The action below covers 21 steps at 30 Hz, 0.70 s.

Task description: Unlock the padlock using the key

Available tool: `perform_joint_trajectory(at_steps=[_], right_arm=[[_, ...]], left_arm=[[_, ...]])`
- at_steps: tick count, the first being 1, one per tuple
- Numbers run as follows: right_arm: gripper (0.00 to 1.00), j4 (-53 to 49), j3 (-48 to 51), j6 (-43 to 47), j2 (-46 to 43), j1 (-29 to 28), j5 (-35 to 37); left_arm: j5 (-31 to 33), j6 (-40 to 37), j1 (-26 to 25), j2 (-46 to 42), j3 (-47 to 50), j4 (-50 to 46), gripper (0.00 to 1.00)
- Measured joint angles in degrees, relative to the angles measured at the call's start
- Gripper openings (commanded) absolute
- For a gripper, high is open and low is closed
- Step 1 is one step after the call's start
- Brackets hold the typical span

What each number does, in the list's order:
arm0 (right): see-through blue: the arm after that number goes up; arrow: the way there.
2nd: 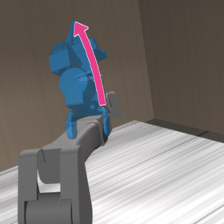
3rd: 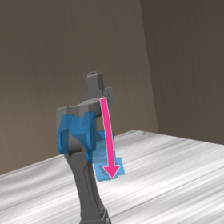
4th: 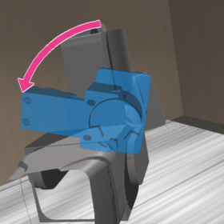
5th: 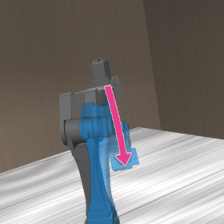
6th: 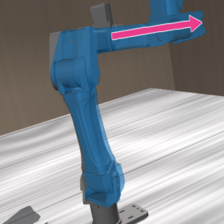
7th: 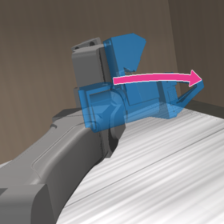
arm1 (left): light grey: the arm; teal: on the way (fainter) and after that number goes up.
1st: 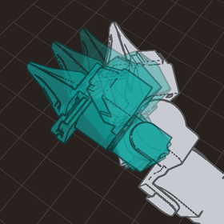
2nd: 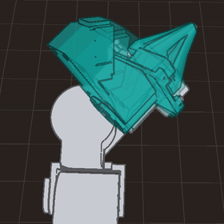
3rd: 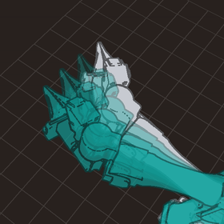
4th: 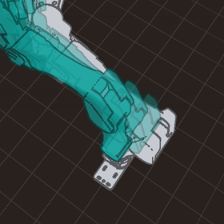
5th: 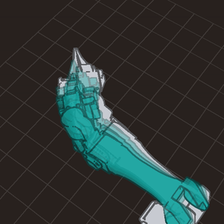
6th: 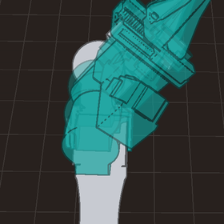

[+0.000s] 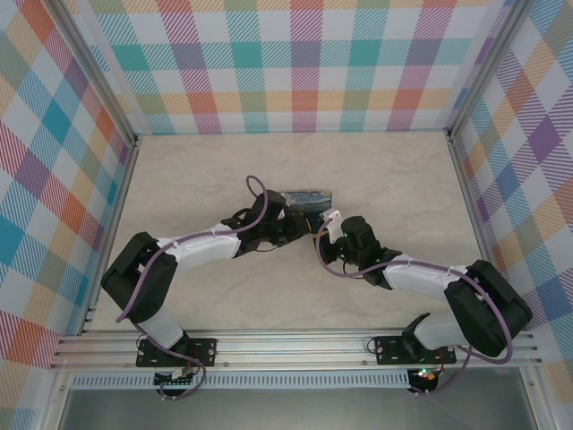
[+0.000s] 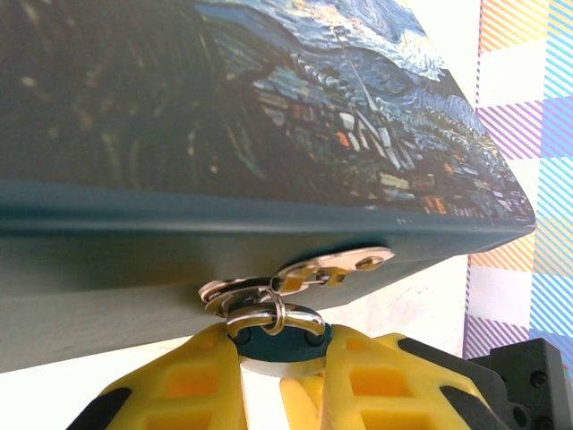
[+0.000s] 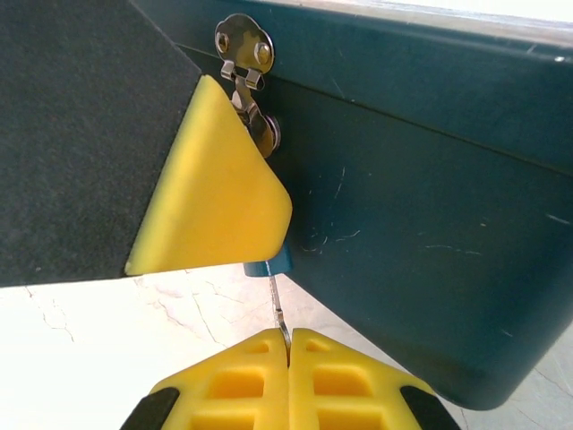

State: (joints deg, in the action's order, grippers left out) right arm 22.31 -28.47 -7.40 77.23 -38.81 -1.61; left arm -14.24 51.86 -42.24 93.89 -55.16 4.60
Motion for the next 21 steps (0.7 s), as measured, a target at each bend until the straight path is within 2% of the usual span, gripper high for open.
perform_joint_trajectory(at_steps=[21], right_arm=[[0.01, 1.7, 0.0, -0.94, -0.02, 2.14, -3.5]], left_arm=[[0.15, 0.02, 0.0, 0.13, -0.63, 0.33, 0.17]])
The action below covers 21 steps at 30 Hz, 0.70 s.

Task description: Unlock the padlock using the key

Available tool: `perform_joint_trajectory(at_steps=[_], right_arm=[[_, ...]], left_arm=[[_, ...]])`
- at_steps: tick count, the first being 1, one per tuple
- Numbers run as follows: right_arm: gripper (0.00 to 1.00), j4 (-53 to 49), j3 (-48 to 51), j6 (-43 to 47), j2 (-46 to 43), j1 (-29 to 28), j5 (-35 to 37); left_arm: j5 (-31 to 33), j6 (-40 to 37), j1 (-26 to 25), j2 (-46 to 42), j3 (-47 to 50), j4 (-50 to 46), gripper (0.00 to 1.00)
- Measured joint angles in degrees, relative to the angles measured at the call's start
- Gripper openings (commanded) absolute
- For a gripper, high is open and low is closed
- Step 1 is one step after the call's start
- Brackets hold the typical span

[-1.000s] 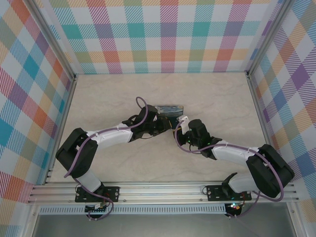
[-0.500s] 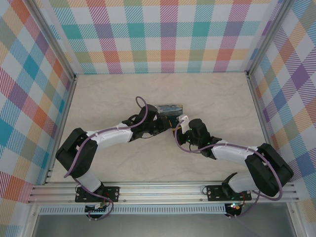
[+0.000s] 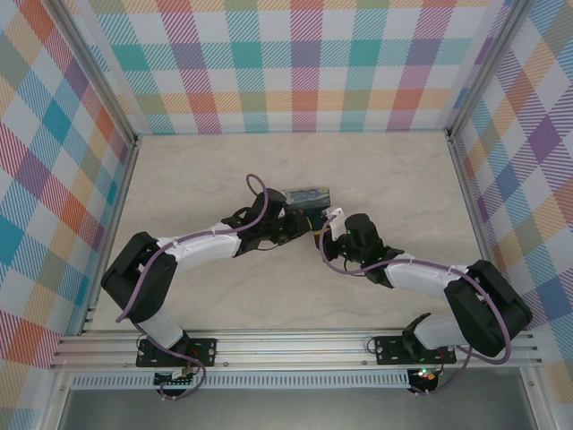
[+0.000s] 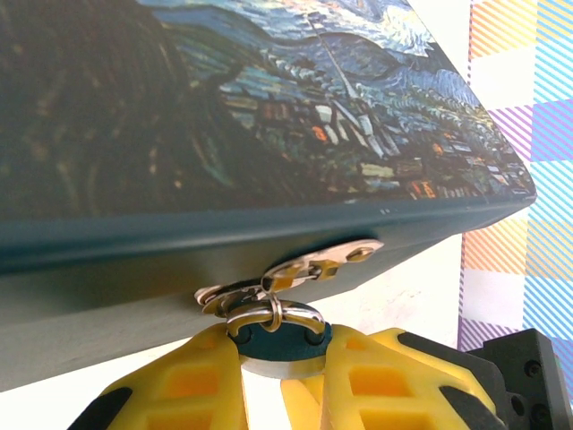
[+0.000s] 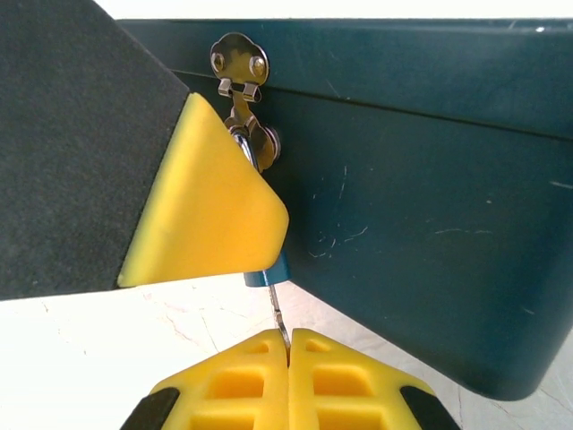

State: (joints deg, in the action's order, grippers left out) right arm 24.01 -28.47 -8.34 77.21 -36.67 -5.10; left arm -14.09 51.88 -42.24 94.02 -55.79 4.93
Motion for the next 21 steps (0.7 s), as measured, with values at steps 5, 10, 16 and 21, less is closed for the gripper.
perform_joint_trajectory(at_steps=[5, 10, 16, 21], right_arm=[[0.01, 0.2, -0.07, 0.07, 0.02, 0.66, -1.03], [0.01, 0.81, -0.46, 0.04, 1.14, 0.76, -1.75], [0.01, 1.25, -1.38, -0.02, 1.97, 0.96, -2.27], [0.01, 1.86, -1.66, -1.55, 2.6, 1.49, -3.15]], left_arm=[[0.0, 0.02, 0.0, 0.02, -0.26, 0.09, 0.17], [-0.02, 0.02, 0.0, 0.15, -0.31, -0.02, 0.17], [-0.2, 0.22, 0.04, 0.22, -0.39, 0.04, 0.17], [0.02, 0.24, 0.11, 0.68, -0.44, 0.9, 0.17]])
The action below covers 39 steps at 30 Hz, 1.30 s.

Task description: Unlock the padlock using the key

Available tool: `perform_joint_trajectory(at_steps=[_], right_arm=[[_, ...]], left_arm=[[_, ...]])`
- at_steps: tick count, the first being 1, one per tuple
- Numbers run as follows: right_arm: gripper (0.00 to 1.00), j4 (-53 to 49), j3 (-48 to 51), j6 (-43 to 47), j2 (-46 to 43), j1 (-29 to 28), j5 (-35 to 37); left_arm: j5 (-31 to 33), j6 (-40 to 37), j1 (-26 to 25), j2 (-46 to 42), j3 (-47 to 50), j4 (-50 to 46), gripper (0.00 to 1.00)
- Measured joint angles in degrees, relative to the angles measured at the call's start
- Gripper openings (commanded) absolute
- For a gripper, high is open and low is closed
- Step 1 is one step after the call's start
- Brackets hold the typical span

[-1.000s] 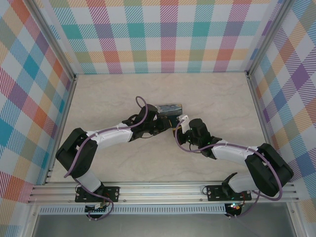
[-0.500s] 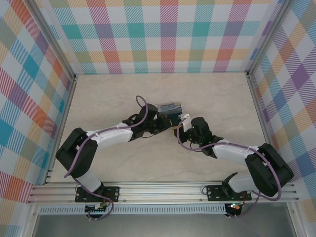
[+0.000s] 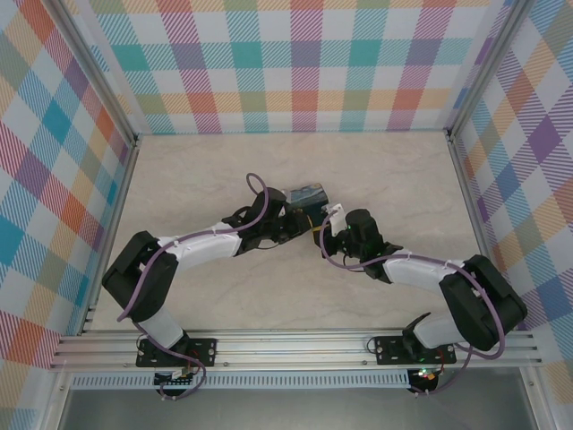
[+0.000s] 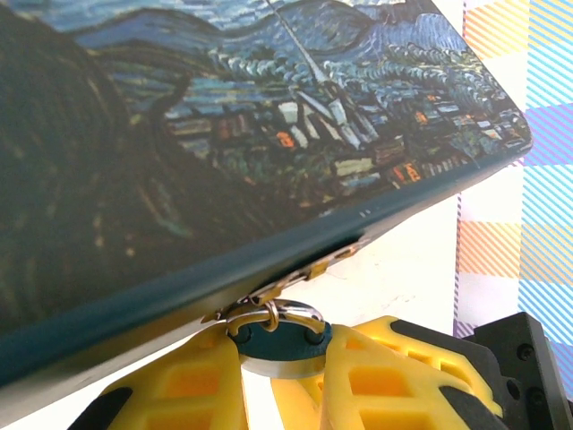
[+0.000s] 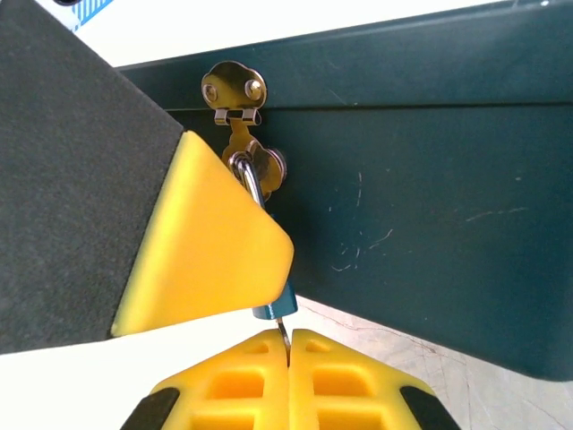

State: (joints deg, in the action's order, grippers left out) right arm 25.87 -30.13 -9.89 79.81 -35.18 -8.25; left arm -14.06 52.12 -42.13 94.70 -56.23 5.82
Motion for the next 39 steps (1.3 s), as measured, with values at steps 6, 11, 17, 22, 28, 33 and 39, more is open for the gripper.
perform_joint_trajectory(at_steps=[6, 11, 17, 22, 28, 33, 39], right_arm=[[0.0, 0.55, 0.17, -2.89, 1.14, 0.35, 0.04], [0.0, 5.6, 3.17, -4.85, 2.73, 0.33, 0.07], [0.0, 10.23, 5.53, -6.4, 5.22, 0.22, -0.2], [0.0, 10.67, 5.81, -7.26, 6.14, 0.22, -0.2], [0.0, 4.44, 5.66, -8.15, 6.14, 0.24, -1.42], [0.0, -1.88, 3.63, -10.03, 5.92, 0.24, -4.81], [0.0, -7.15, 0.79, -14.8, 5.86, 0.24, -8.81]], left_arm=[[-0.02, 0.17, 0.04, 1.38, -0.31, 0.57, 0.18], [-0.76, 0.15, 0.04, 2.84, -0.7, 0.15, 0.24], [-1.84, 0.15, 0.0, 4.57, -0.79, -0.46, 0.34], [-2.49, 0.31, -0.17, 4.52, -0.79, -1.27, 0.49], [-2.95, -0.46, -0.24, 0.72, -0.52, -1.42, 0.6], [-2.56, -0.74, -0.22, -5.07, 0.74, -1.4, 0.62], [-1.73, 0.33, -0.15, -9.27, 5.49, -0.87, 0.59]])
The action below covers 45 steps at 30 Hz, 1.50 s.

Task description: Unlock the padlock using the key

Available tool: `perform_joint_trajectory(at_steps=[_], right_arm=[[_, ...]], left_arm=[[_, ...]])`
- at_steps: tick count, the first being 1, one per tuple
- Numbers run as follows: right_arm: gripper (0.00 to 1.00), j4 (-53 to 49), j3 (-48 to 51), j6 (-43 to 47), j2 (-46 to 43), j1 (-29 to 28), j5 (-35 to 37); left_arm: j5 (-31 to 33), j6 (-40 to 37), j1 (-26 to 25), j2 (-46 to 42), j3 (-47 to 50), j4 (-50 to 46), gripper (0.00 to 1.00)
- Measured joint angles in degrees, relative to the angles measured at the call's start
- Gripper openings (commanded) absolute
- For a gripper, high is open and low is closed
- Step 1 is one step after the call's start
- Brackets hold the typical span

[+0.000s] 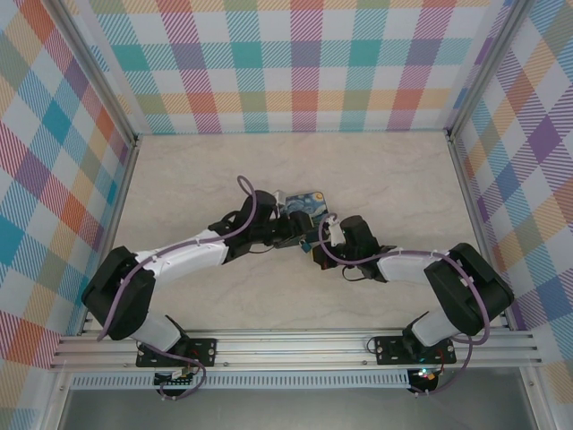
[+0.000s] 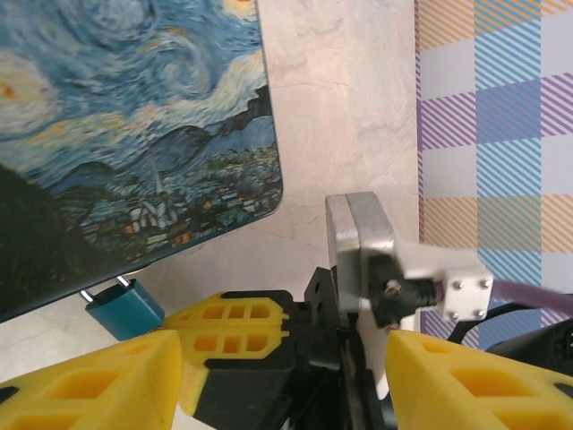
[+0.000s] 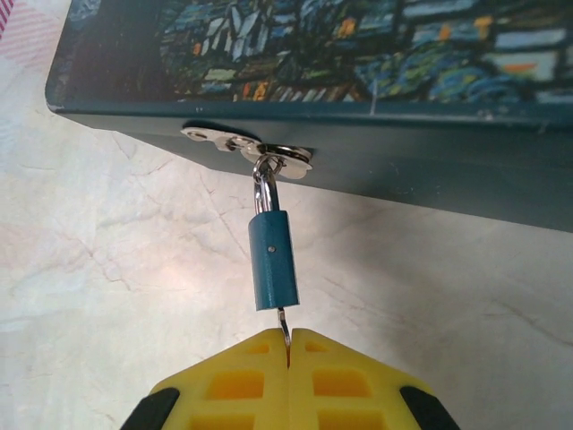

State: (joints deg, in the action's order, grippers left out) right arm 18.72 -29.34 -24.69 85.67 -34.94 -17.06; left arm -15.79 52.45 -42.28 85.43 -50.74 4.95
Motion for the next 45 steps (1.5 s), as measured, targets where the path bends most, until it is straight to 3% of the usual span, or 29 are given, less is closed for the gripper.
perform_joint_trajectory(at_steps=[8, 20, 29, 45], right_arm=[[0.0, -0.57, -0.02, -10.69, -1.16, -0.42, -0.96], [0.0, -0.55, 0.0, -23.3, -2.91, -2.64, 2.12], [0.0, -0.37, 0.0, -29.97, -2.91, -2.64, 2.27], [0.0, 0.35, 0.0, -32.59, -2.75, -2.62, 3.13]], left_arm=[[0.92, 6.1, -0.07, -2.71, 9.81, 2.84, 0.5], [1.79, 14.99, -1.68, -0.48, 12.83, 13.03, 0.38], [1.92, 20.33, -1.9, 4.02, 13.44, 18.93, 0.35], [3.13, 26.03, -2.01, 10.14, 13.75, 28.17, 0.37]])
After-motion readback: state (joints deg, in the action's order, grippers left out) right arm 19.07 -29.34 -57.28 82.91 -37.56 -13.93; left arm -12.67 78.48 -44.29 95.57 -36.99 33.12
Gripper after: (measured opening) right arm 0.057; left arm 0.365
